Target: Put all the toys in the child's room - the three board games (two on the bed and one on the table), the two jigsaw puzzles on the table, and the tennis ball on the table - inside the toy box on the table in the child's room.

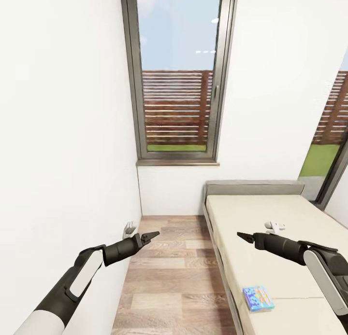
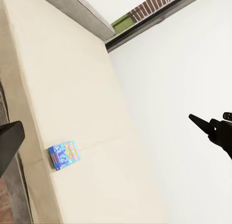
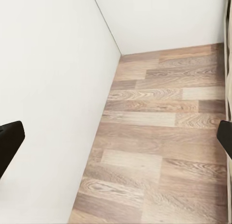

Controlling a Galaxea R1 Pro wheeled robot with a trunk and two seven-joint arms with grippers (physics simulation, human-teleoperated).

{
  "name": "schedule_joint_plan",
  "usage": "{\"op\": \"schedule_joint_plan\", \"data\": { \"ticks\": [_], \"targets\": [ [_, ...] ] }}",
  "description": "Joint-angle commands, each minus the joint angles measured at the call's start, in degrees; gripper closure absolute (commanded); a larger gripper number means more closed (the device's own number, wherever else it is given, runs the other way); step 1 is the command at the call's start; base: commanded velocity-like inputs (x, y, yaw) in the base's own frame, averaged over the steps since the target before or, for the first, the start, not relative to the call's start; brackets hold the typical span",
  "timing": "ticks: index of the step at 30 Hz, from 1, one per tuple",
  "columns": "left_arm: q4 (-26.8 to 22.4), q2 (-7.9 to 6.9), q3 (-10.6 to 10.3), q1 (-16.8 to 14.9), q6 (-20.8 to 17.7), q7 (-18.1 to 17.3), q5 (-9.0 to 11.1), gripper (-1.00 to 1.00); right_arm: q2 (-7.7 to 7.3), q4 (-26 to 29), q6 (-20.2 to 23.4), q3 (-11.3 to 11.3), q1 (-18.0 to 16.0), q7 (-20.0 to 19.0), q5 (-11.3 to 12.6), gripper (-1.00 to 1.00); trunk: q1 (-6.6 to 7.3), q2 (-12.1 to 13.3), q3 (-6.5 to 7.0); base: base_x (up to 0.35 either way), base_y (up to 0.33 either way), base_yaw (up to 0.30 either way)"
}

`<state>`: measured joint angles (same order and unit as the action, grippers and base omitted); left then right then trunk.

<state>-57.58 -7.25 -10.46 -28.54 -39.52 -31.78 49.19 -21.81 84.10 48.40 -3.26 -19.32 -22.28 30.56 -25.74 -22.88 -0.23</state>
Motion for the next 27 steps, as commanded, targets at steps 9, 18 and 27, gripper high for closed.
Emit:
{"op": "schedule_joint_plan", "data": {
  "ticks": [9,18,27],
  "targets": [
    [0.0,-0.04,-0.1,0.0,-0.3,0.1,0.4,-1.0,0.01,0.0,0.3,-0.1,0.0,-0.3,-0.2,-1.0,-0.05,0.0,-0.02,0.267,0.092,0.0],
    [0.0,-0.04,-0.1,0.0,-0.3,0.1,0.4,-1.0,0.01,0.0,0.3,-0.1,0.0,-0.3,-0.2,-1.0,-0.05,0.0,-0.02,0.295,0.107,0.0],
    [0.0,-0.04,-0.1,0.0,-0.3,0.1,0.4,-1.0,0.01,0.0,0.3,-0.1,0.0,-0.3,-0.2,-1.0,-0.05,0.0,-0.02,0.296,0.091,0.0]
  ]
}}
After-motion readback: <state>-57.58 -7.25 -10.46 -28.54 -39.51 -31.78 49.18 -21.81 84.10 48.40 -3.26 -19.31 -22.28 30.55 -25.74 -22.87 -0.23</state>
